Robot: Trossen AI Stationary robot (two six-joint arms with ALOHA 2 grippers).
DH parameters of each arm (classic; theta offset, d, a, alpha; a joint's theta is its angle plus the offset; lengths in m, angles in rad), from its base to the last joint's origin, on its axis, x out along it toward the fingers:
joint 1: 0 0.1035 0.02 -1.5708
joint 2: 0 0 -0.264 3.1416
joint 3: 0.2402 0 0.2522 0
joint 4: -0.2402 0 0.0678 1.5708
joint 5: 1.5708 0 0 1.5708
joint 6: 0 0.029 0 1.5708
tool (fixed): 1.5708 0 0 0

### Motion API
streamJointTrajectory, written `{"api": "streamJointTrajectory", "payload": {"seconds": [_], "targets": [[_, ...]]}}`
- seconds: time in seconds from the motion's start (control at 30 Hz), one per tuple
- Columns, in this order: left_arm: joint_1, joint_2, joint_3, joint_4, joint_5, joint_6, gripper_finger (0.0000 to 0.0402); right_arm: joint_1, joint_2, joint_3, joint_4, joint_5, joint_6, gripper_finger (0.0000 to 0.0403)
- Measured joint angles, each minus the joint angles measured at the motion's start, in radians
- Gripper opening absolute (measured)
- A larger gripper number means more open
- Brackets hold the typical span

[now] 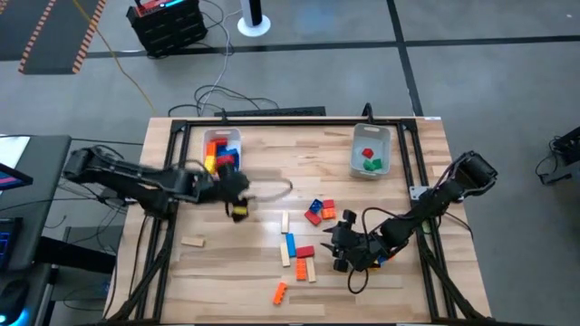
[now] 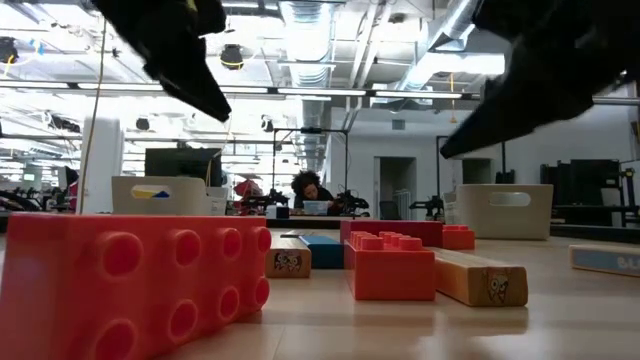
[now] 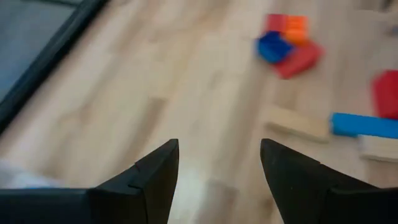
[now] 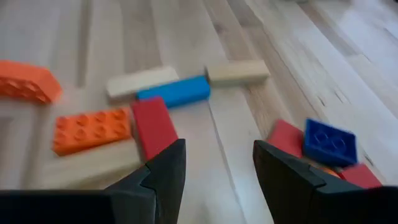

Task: Sort blocks by size
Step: Put the large red block into the white bin

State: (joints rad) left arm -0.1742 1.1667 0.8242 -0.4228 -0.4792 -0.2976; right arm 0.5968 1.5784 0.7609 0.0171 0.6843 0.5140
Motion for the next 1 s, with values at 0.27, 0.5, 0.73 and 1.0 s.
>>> {"api": "streamJointTrajectory", "payload": {"seconds": [0.27,0.5,0.73,1.0], "targets": [[-0.179,0.141,-0.159,0.457,-0.126,0.010,0.0222,-0.020,0.075,0.001,0.265,-0.104,-0.139,0.0214],[-0.212,0.234,-0.162,0.578,-0.177,0.028,0.0222,-0.080,0.180,0.001,0.361,-0.227,-0.146,0.0214],[-0.214,0.294,-0.162,0.630,-0.199,0.056,0.0222,-0.103,0.236,0.003,0.388,-0.294,-0.157,0.0214],[-0.217,0.293,-0.162,0.669,-0.199,0.069,0.0222,-0.102,0.295,0.005,0.424,-0.324,-0.168,0.0214]]}}
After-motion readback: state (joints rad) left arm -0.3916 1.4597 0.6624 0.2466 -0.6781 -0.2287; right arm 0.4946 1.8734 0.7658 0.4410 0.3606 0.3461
